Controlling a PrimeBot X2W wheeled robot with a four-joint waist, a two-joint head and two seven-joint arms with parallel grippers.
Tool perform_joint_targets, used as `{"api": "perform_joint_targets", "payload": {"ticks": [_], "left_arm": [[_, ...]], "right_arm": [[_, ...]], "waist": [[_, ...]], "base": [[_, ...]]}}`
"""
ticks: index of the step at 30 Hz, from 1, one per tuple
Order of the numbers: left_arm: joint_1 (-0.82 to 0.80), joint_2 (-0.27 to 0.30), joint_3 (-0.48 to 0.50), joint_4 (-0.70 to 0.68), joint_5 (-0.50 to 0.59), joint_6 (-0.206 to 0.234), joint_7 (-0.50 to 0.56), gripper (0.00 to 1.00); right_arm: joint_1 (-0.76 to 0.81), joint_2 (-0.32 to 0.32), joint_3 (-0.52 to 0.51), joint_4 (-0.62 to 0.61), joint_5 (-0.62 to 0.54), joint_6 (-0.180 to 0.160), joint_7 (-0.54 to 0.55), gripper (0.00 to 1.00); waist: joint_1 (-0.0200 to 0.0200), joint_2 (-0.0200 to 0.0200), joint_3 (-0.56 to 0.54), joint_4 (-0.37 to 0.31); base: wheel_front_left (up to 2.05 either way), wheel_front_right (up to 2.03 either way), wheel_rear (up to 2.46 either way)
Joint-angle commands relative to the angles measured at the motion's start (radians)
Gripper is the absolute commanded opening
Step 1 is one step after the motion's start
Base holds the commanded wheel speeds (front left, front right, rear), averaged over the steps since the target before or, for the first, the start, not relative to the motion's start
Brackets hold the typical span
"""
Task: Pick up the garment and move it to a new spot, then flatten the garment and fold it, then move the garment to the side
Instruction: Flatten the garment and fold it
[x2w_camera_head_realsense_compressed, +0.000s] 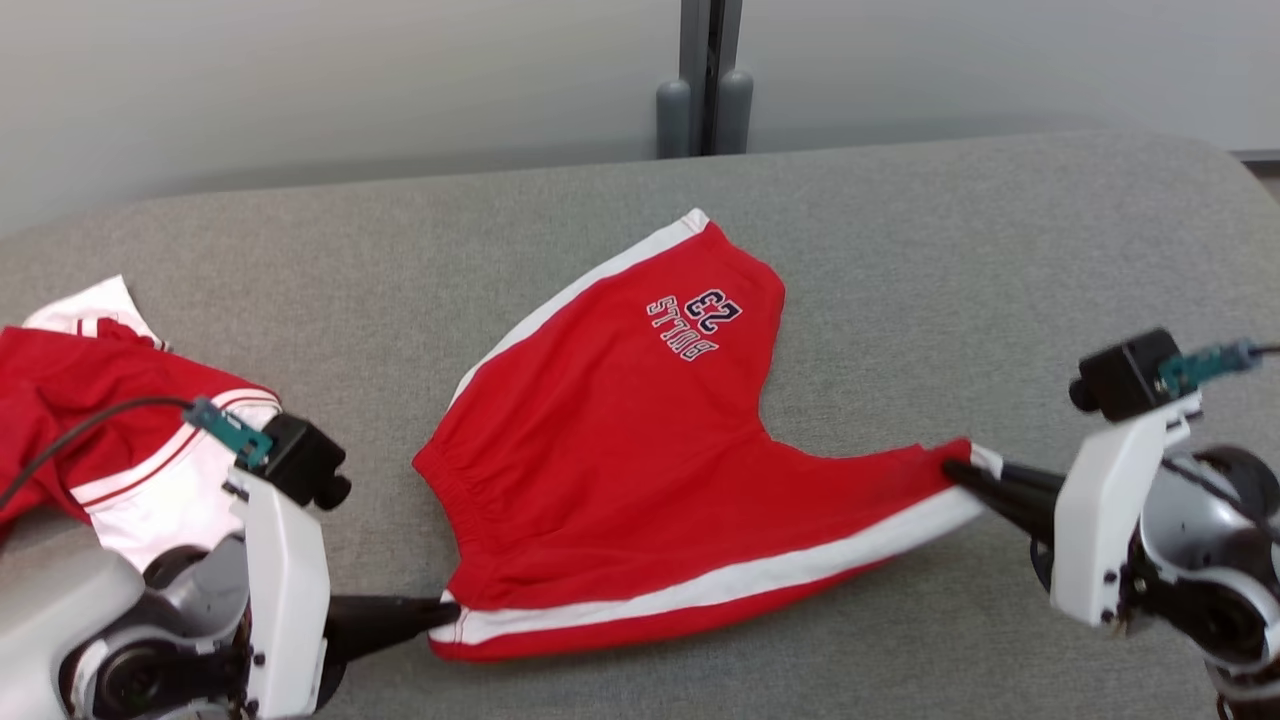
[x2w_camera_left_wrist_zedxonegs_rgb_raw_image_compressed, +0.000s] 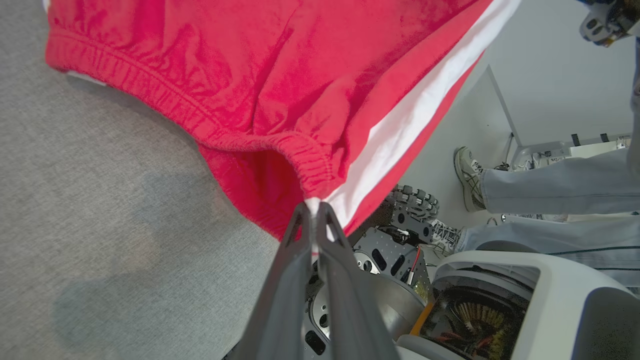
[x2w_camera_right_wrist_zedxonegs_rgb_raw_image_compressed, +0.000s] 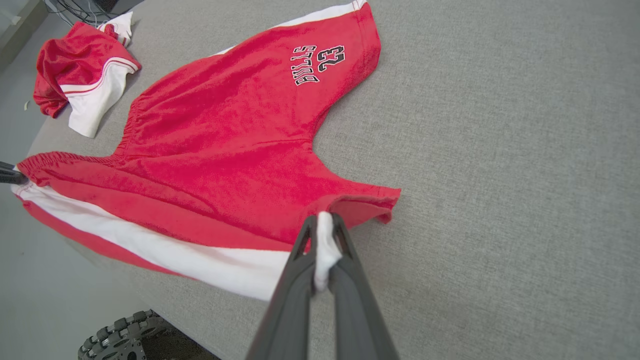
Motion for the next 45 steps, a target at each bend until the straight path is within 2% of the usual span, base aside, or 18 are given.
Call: {"api": "perform_joint_targets", "payload": {"ticks": [1, 8, 15, 20, 29, 38, 45], "left_arm": [[-0.025, -0.007, 0.012, 0.016, -0.025, -0.003, 0.02, 0.0], [-0.133, -0.05, 0.057, 0.124, -0.147, -0.001, 0.16, 0.0], [-0.232, -0.099, 0.099, 0.219, -0.204, -0.008, 0.241, 0.0], [-0.289, -0.142, 0.125, 0.284, -0.215, -0.011, 0.257, 0.0], [-0.373, -0.218, 0.162, 0.371, -0.22, -0.016, 0.267, 0.0], [-0.391, -0.236, 0.192, 0.435, -0.221, -0.027, 0.25, 0.0], [-0.403, -0.248, 0.209, 0.435, -0.223, -0.032, 0.249, 0.0]], "right_arm": [[-0.041, 0.02, -0.021, -0.002, -0.017, 0.0, 0.033, 0.0], [-0.231, 0.116, -0.077, 0.099, -0.095, 0.0, 0.191, 0.0], [-0.41, 0.184, -0.135, 0.243, -0.152, 0.0, 0.258, 0.0], [-0.516, 0.22, -0.129, 0.305, -0.18, 0.0, 0.224, 0.0], [-0.697, 0.228, -0.112, 0.404, -0.233, 0.0, 0.149, 0.0], [-0.798, 0.231, -0.13, 0.5, -0.241, 0.0, 0.052, 0.0], [-0.83, 0.219, -0.126, 0.555, -0.269, 0.0, 0.022, 0.0]], "waist": [[0.0, 0.0, 0.028, 0.008], [0.0, 0.0, 0.101, 0.039], [0.0, 0.0, 0.175, 0.081], [0.0, 0.0, 0.226, 0.11], [0.0, 0.0, 0.31, 0.153], [0.0, 0.0, 0.359, 0.18], [0.0, 0.0, 0.379, 0.195]], "base": [[0.0, 0.0, 0.0], [0.0, 0.0, 0.0], [0.0, 0.0, 0.0], [0.0, 0.0, 0.0], [0.0, 0.0, 0.0], [0.0, 0.0, 0.0], [0.0, 0.0, 0.0]]}}
